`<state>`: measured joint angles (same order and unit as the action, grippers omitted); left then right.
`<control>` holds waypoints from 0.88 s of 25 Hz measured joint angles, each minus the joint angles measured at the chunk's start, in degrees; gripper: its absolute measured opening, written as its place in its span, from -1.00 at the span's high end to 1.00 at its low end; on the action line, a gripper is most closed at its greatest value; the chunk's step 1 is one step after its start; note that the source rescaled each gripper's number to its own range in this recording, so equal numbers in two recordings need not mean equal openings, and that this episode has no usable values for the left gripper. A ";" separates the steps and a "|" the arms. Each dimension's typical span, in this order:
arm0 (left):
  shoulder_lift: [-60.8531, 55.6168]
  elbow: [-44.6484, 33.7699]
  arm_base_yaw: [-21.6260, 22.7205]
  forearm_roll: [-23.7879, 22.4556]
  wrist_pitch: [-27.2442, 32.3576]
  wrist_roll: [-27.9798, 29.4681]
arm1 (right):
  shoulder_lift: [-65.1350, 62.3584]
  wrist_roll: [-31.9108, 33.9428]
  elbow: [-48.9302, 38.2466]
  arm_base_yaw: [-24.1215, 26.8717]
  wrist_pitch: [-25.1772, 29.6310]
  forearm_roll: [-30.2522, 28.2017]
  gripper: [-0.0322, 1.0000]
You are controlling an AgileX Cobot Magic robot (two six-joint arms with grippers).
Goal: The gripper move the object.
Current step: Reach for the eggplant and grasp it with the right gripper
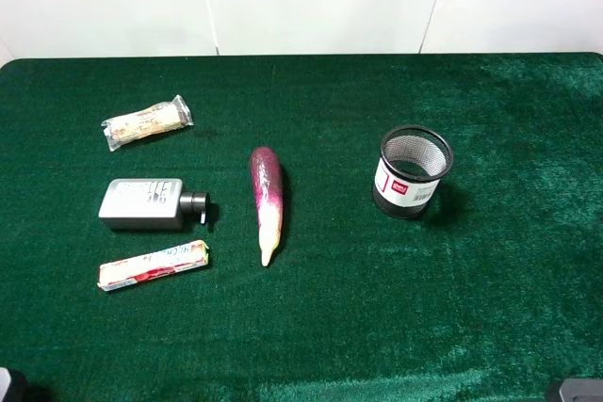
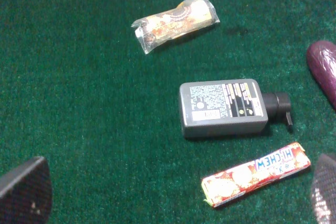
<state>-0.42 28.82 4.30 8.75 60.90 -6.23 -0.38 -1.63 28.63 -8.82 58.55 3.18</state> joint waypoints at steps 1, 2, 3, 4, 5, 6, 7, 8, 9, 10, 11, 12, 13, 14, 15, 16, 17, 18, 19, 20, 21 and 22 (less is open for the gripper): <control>0.00 0.00 0.00 0.00 0.00 0.00 | 0.00 0.00 0.00 0.00 0.00 0.00 -1.00; 0.00 0.00 0.00 0.00 0.00 0.00 | 0.00 0.00 0.00 0.00 0.00 0.00 -1.00; 0.00 0.00 0.00 0.00 0.00 0.00 | 0.00 0.00 0.00 0.00 0.00 0.00 -1.00; 0.00 0.00 0.00 0.00 0.00 0.00 | 0.00 0.00 0.00 0.00 0.00 0.00 -1.00; 0.00 0.00 0.00 0.00 0.00 0.00 | 0.00 0.00 0.00 0.00 0.00 0.00 -1.00; 0.00 0.00 0.00 0.00 0.00 0.00 | 0.00 0.00 0.00 0.00 0.00 0.00 -1.00; 0.00 0.00 0.00 0.00 0.00 0.00 | 0.00 0.00 0.00 0.00 0.00 0.00 -1.00; 0.00 0.00 0.00 0.00 0.00 0.00 | 0.00 0.00 0.00 0.00 0.00 0.00 -1.00; 0.00 0.00 0.00 0.00 0.00 0.00 | 0.00 0.00 0.00 0.00 0.00 0.07 -1.00; 0.00 0.00 0.00 0.00 0.00 0.00 | 0.00 0.00 0.00 0.00 0.00 0.23 -1.00; 0.00 0.00 0.00 0.00 0.00 0.00 | 0.00 0.00 0.00 0.00 0.00 0.52 -1.00; 0.00 0.00 0.00 0.00 0.00 0.00 | 0.00 0.00 0.00 0.00 0.00 0.66 -1.00; 0.00 0.00 0.00 0.00 0.00 0.00 | 0.00 0.00 0.00 0.00 0.00 0.81 -1.00; 0.00 0.00 0.00 0.00 0.00 0.00 | 0.00 0.00 0.00 0.00 0.00 0.87 -1.00; 0.00 0.00 0.00 0.00 0.00 0.00 | 0.00 0.00 0.00 0.00 0.00 0.93 -1.00; 0.00 0.00 0.00 0.00 0.00 0.00 | 0.00 0.00 0.00 0.00 0.00 0.98 -1.00; 0.00 0.00 0.00 0.00 0.00 0.00 | 0.00 0.00 0.00 0.00 0.00 1.06 -1.00; 0.00 0.00 0.00 0.00 0.00 0.00 | 0.00 0.00 0.00 0.00 0.00 1.06 -1.00; 0.00 0.00 0.00 0.00 0.00 0.00 | 0.00 0.00 0.00 0.00 0.00 1.06 -1.00; 0.00 0.00 0.00 0.00 0.00 0.00 | 0.00 0.00 0.00 0.00 0.00 1.06 -1.00; 0.00 0.00 0.00 0.00 0.00 0.00 | 0.00 0.00 0.00 0.00 0.00 1.06 -1.00; 0.00 0.00 0.00 0.00 0.00 0.00 | 0.00 0.00 0.00 0.00 0.00 1.06 -1.00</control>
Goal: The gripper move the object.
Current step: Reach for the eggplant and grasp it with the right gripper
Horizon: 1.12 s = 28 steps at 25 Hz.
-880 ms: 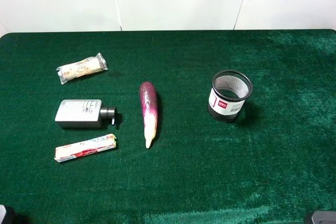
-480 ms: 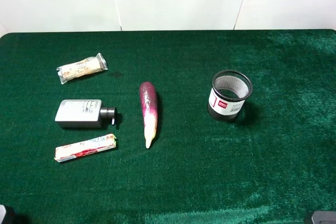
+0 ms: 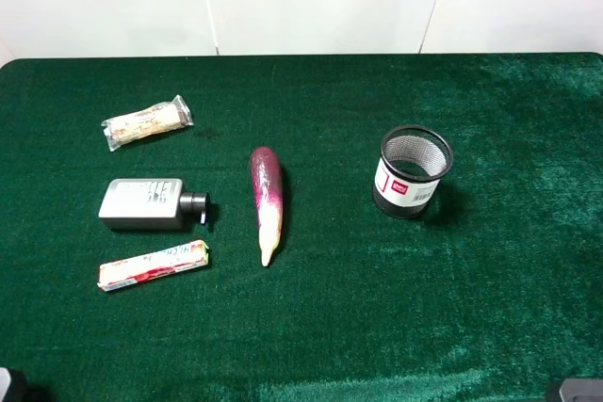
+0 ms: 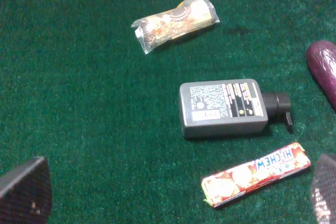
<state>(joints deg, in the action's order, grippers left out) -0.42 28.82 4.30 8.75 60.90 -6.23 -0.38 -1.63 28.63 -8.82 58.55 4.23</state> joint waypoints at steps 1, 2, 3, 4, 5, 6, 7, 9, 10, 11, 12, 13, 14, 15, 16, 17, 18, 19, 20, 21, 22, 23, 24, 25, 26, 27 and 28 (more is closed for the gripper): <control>0.00 0.00 0.00 0.00 0.00 0.00 | 0.00 0.00 0.00 0.00 0.00 0.00 -1.00; 0.00 0.00 0.00 0.00 0.00 0.00 | 0.00 0.00 0.00 0.00 0.00 -0.05 -1.00; 0.00 0.00 0.00 0.00 0.00 0.00 | 0.00 0.00 0.00 0.00 0.00 -0.17 -1.00; 0.00 0.00 0.00 0.00 0.00 0.00 | 0.00 0.00 0.00 0.00 0.00 -0.35 -1.00; 0.00 0.00 0.00 0.00 0.00 0.00 | 0.00 0.00 0.00 0.00 0.00 -0.49 -1.00; 0.00 0.00 0.00 0.00 0.00 0.00 | 0.24 0.00 0.00 0.00 0.00 -0.61 -1.00; 0.00 0.00 0.00 0.00 0.00 0.00 | 0.99 0.00 0.00 0.00 0.00 -0.67 -1.00; 0.00 0.00 0.00 0.00 0.00 0.00 | 3.36 0.00 0.07 0.00 -0.20 -0.67 -1.00; 0.00 0.00 0.00 0.00 0.00 0.00 | 4.98 0.00 0.37 0.00 -0.64 -0.67 -1.00; 0.00 0.00 0.00 0.00 0.00 0.00 | 6.70 0.00 0.89 0.00 -1.47 -0.67 -1.00; 0.00 0.00 0.00 0.00 0.00 0.00 | 8.51 0.00 1.56 0.00 -2.18 -0.71 -1.00; 0.00 0.00 0.00 0.00 0.00 0.00 | 10.13 0.00 2.27 0.00 -3.00 -0.71 -1.00; 0.00 0.00 0.00 0.00 0.00 0.00 | 12.16 0.00 2.93 0.00 -3.42 -0.80 -1.00; 0.00 0.00 0.00 0.00 0.00 0.00 | 14.26 0.00 3.68 0.00 -3.88 -0.80 -1.00; 0.00 0.00 0.00 0.00 0.00 0.00 | 16.40 0.00 4.45 0.00 -4.31 -0.85 -1.00; 0.00 0.00 0.00 0.00 0.00 0.00 | 18.18 0.00 5.09 0.00 -4.69 -0.85 -1.00; 0.00 0.00 0.00 0.00 0.00 0.00 | 20.30 -0.08 5.83 0.00 -4.99 -0.85 -1.00; 0.00 0.00 0.00 0.00 0.00 0.00 | 22.39 -0.14 6.59 0.00 -5.32 -0.85 -1.00; 0.00 0.00 0.00 0.00 0.00 0.00 | 24.11 -0.19 7.36 0.00 -5.83 -0.85 -1.00; 0.00 0.00 0.00 0.00 0.00 0.00 | 26.14 -0.19 8.01 0.00 -6.38 -0.85 -1.00; 0.00 0.00 0.00 0.00 0.00 0.00 | 28.10 -0.19 8.77 0.00 -6.81 -0.85 -1.00; 0.00 0.00 0.00 0.00 0.00 0.00 | 30.09 -0.19 9.51 0.00 -7.45 -0.85 -1.00; 0.00 0.00 0.00 0.00 0.00 0.00 | 31.80 0.01 10.19 0.00 -7.87 -0.85 -1.00; 0.00 0.00 0.00 0.00 0.00 0.00 | 33.88 0.31 11.04 0.00 -8.15 -0.85 -1.00; 0.00 0.00 0.00 0.00 0.00 0.00 | 36.02 0.71 11.96 0.00 -8.36 -0.85 -1.00; 0.00 0.00 0.00 0.00 0.00 0.00 | 37.83 1.08 12.98 0.00 -8.57 -0.85 -1.00; 0.00 0.00 0.00 0.00 0.00 0.00 | 40.02 1.63 13.91 -0.14 -8.71 -0.85 -1.00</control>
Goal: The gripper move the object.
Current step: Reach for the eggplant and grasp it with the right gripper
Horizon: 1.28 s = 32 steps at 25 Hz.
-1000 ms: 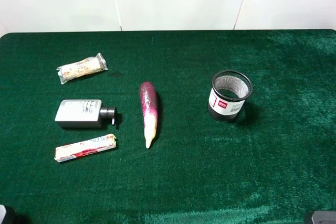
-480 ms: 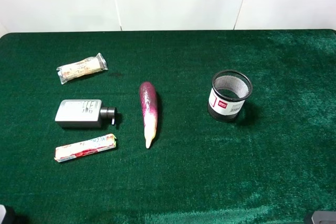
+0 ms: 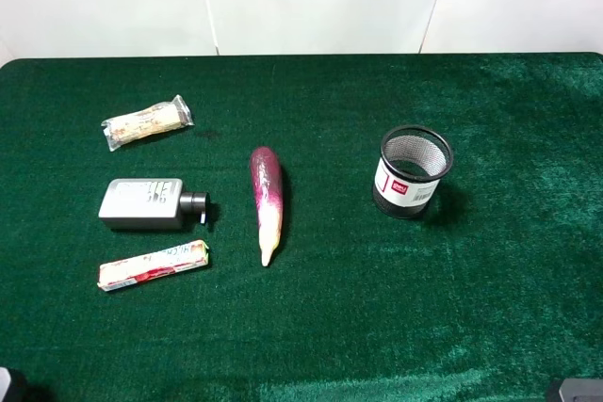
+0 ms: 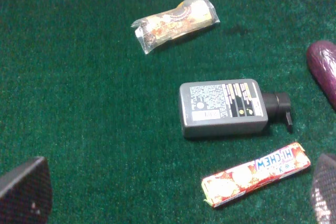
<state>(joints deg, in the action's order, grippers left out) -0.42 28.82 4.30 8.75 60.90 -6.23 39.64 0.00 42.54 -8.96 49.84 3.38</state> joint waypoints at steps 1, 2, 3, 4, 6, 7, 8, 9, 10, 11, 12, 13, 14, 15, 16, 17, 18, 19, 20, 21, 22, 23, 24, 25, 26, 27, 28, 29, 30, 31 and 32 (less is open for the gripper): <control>0.00 0.00 0.00 0.00 0.00 0.00 | 2.17 0.00 1.13 -0.37 -0.15 -0.06 -1.00; 0.00 0.00 0.00 0.00 0.00 0.00 | 4.33 0.34 2.30 -1.28 -0.21 -0.35 -1.00; 0.00 0.00 0.00 0.00 0.00 0.00 | 6.09 0.98 3.56 -2.51 -0.39 -0.75 -1.00; 0.00 0.00 0.00 0.00 0.00 0.00 | 8.20 1.86 4.67 -3.95 -0.45 -1.57 -1.00; 0.00 0.00 0.00 0.00 0.00 0.00 | 14.04 5.44 8.43 -8.45 -0.82 -4.56 -1.00; 0.00 0.00 0.00 0.00 0.00 0.00 | 16.02 6.58 9.82 -10.01 -0.98 -5.45 -1.00; 0.00 0.00 0.00 0.00 0.00 0.00 | 18.02 7.60 11.21 -11.20 -1.18 -6.14 -1.00; 0.00 0.00 0.00 0.00 0.00 0.00 | 19.68 8.20 12.62 -12.46 -1.35 -6.51 -1.00; 0.00 0.00 0.00 0.00 0.00 0.00 | 21.75 8.51 13.77 -13.61 -1.48 -6.72 -1.00; 0.00 0.00 0.00 0.00 0.00 0.00 | 23.81 8.83 15.13 -14.55 -1.53 -6.83 -1.00; 0.00 0.00 0.00 0.00 0.00 0.00 | 25.88 8.91 16.45 -15.68 -1.53 -6.92 -1.00; 0.00 0.00 0.00 0.00 0.00 0.00 | 27.58 8.96 17.56 -16.83 -1.53 -6.92 -1.00; 0.00 0.00 0.00 0.00 0.00 0.00 | 29.59 8.96 18.93 -18.00 -1.53 -6.97 -1.00; 0.00 0.00 0.00 0.00 0.00 0.00 | 31.57 9.03 20.30 -18.95 -1.60 -6.97 -1.00; 0.00 0.00 0.00 0.00 0.00 0.00 | 33.18 9.08 21.67 -20.08 -1.66 -6.97 -1.00; 0.00 0.00 0.00 0.00 0.00 0.00 | 35.07 9.08 22.77 -21.15 -1.65 -7.04 -1.00; 0.00 0.00 0.00 0.00 0.00 0.00 | 36.86 9.08 24.08 -22.03 -1.65 -7.05 -1.00; 0.00 0.00 0.00 0.00 0.00 0.00 | 38.59 9.08 25.34 -23.01 -1.65 -7.05 -1.00; 0.00 0.00 0.00 0.00 0.00 0.00 | 39.98 9.03 26.53 -24.04 -1.65 -7.05 -1.00; 0.00 0.00 0.00 0.00 0.00 0.00 | 41.60 8.96 27.48 -25.02 -1.65 -7.10 -1.00; 0.00 0.00 0.00 0.00 0.00 0.00 | 43.15 8.90 28.59 -25.85 -1.65 -7.10 -1.00; 0.00 0.00 0.00 0.00 0.00 0.00 | 44.42 8.90 29.71 -26.86 -1.65 -7.10 -1.00; 0.00 0.00 0.00 0.00 0.00 0.00 | 45.89 8.90 30.58 -27.90 -1.65 -7.10 -1.00; 0.00 0.00 0.00 0.00 0.00 0.00 | 47.25 8.90 31.57 -28.74 -1.65 -7.10 -1.00; 0.00 0.00 0.00 0.00 0.00 0.00 | 48.59 8.90 32.52 -29.70 -1.65 -7.10 -1.00; 0.00 0.00 0.00 0.00 0.00 0.00 | 49.70 8.90 33.44 -30.63 -1.71 -7.10 -1.00; 0.00 0.00 0.00 0.00 0.00 0.00 | 51.02 8.86 34.17 -31.44 -1.71 -7.10 -1.00; 0.00 0.00 0.00 0.00 0.00 0.00 | 52.33 8.69 34.99 -32.07 -1.71 -7.02 -1.00; 0.00 0.00 0.00 0.00 0.00 0.00 | 53.42 8.47 35.77 -32.76 -1.71 -6.85 -1.00; 0.00 0.00 0.00 0.00 0.00 0.00 | 54.76 8.10 36.33 -33.37 -1.77 -6.56 -1.00; 0.00 0.00 0.00 0.00 0.00 0.00 | 56.08 7.73 36.93 -33.90 -1.82 -6.13 -1.00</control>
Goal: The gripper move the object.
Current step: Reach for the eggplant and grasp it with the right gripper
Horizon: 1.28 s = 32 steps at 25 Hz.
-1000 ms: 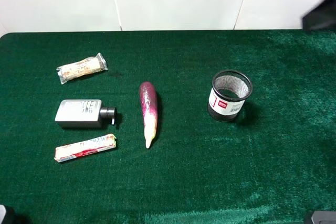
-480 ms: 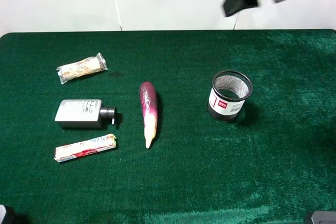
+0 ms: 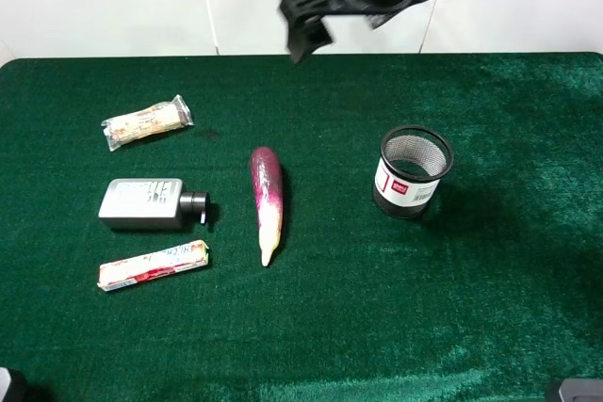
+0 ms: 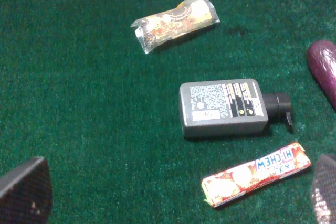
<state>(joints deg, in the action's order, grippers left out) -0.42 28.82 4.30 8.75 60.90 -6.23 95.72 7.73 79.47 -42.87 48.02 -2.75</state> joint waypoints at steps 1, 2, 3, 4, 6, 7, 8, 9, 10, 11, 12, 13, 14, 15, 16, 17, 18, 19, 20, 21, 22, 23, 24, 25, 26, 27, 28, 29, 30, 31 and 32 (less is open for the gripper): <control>0.00 0.00 0.00 0.00 0.00 0.00 | 1.31 -0.47 0.46 -0.35 -0.27 0.55 -1.00; 0.00 0.00 0.00 0.00 0.00 0.00 | 2.42 -0.97 0.85 -0.70 -0.50 1.18 -1.00; 0.00 0.00 0.00 0.00 0.00 0.00 | 3.77 -1.47 1.11 -0.80 -0.94 2.21 -1.00; 0.00 0.00 0.00 0.00 0.00 0.00 | 5.07 -1.88 1.26 -1.02 -1.49 2.75 -1.00; 0.00 0.00 0.00 0.00 0.00 0.00 | 7.29 -2.31 1.32 -1.46 -2.44 3.41 -1.00; 0.00 0.00 0.00 0.00 0.00 0.00 | 8.35 -2.44 1.32 -1.68 -2.96 3.68 -1.00; 0.00 0.00 0.00 0.00 0.00 0.00 | 9.32 -2.53 1.32 -1.86 -3.43 3.75 -1.00; 0.00 0.00 0.00 0.00 0.00 0.00 | 10.02 -2.53 1.32 -2.11 -3.82 3.75 -1.00; 0.00 0.00 0.00 0.00 0.00 0.00 | 10.76 -2.58 1.32 -2.25 -4.29 3.91 -1.00; 0.00 0.00 0.00 0.00 0.00 0.00 | 11.40 -2.64 1.32 -2.44 -4.91 3.91 -1.00; 0.00 0.00 0.00 0.00 0.00 0.00 | 12.03 -2.64 1.32 -2.60 -5.18 3.91 -1.00; 0.00 0.00 0.00 0.00 0.00 0.00 | 12.61 -2.68 1.32 -2.80 -5.43 3.91 -1.00; 0.00 0.00 0.00 0.00 0.00 -0.05 | 13.30 -2.70 1.32 -2.98 -5.81 3.99 -1.00; 0.00 0.00 0.00 0.00 0.00 -0.05 | 14.02 -2.70 1.32 -3.00 -6.04 4.05 -1.00; 0.00 0.00 0.00 0.00 0.00 -0.05 | 14.63 -2.70 1.32 -3.16 -6.11 3.99 -1.00; 0.00 0.00 0.00 0.00 0.00 -0.05 | 15.39 -2.70 1.32 -3.38 -6.37 3.99 -1.00; 0.00 0.00 0.00 0.00 0.00 -0.05 | 16.14 -2.70 1.32 -3.49 -6.53 3.99 -1.00; 0.00 0.00 0.00 0.00 0.00 -0.05 | 16.89 -2.70 1.32 -3.76 -6.82 3.99 -1.00; 0.00 0.00 0.00 0.00 0.00 -0.05 | 17.52 -2.70 1.32 -3.93 -7.39 3.99 -1.00; 0.00 0.00 0.00 0.00 0.00 -0.05 | 18.23 -2.70 1.32 -4.10 -7.77 3.99 -1.00; 0.00 0.00 0.00 0.00 0.00 -0.05 | 18.91 -2.70 1.32 -4.10 -7.98 3.99 -1.00; 0.00 0.00 0.00 0.00 0.00 -0.05 | 19.47 -2.70 1.32 -4.10 -7.98 3.99 -1.00; 0.00 0.00 0.00 0.00 0.00 -0.05 | 20.10 -2.70 1.32 -4.10 -8.03 3.99 -1.00; 0.00 0.00 0.00 0.00 0.00 -0.05 | 20.78 -2.70 1.32 -4.10 -8.12 3.99 -1.00; 0.00 0.00 0.00 0.00 0.00 -0.05 | 21.44 -2.70 1.32 -4.10 -8.19 3.93 -1.00; 0.00 0.00 0.00 0.00 0.00 -0.05 | 22.00 -2.70 1.32 -4.10 -8.34 3.99 -1.00; 0.00 0.00 0.00 0.00 0.00 -0.05 | 22.66 -2.70 1.32 -4.10 -8.66 3.99 -1.00; 0.00 0.00 0.00 0.00 0.00 -0.05 | 23.25 -2.70 1.32 -4.10 -9.09 3.99 -1.00; 0.00 0.00 0.00 0.00 0.00 -0.05 | 23.83 -2.70 1.32 -4.10 -9.35 3.99 -1.00; 0.00 0.00 0.00 0.00 0.00 -0.05 | 24.24 -2.70 1.32 -4.32 -9.49 3.94 -1.00; 0.00 0.00 0.00 0.00 0.00 -0.05 | 24.77 -2.70 1.32 -4.53 -9.80 3.93 -1.00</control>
<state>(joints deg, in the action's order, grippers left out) -0.42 28.82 4.30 8.75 60.90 -6.28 120.49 5.03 80.79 -47.39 38.22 1.18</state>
